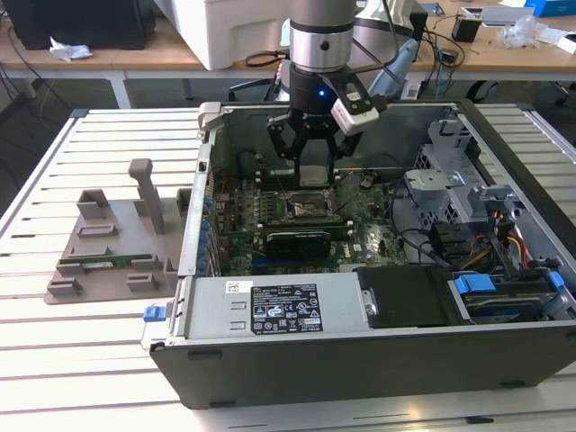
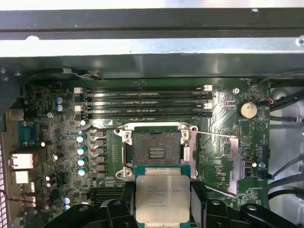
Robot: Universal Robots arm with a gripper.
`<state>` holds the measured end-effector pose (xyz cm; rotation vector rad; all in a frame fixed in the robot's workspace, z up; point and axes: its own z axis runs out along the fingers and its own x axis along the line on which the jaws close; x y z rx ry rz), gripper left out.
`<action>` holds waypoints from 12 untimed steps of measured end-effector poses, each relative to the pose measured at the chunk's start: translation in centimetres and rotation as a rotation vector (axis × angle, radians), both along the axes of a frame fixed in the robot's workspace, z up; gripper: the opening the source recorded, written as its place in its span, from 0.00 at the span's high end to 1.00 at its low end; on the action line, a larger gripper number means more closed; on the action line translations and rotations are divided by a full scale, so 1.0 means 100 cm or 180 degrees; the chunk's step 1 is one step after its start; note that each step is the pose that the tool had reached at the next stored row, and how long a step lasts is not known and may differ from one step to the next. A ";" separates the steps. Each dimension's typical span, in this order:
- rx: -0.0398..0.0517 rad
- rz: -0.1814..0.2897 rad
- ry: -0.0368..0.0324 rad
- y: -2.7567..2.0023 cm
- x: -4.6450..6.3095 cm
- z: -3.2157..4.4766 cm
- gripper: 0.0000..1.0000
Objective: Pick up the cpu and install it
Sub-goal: 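Place the cpu into insertion slot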
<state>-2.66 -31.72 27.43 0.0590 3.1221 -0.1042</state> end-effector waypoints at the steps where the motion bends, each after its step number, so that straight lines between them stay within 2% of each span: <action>1: -0.0002 -0.0081 0.0000 0.0000 0.000 -0.0001 0.45; 12: -0.0014 -0.0440 0.0000 0.0000 0.000 -0.0001 0.45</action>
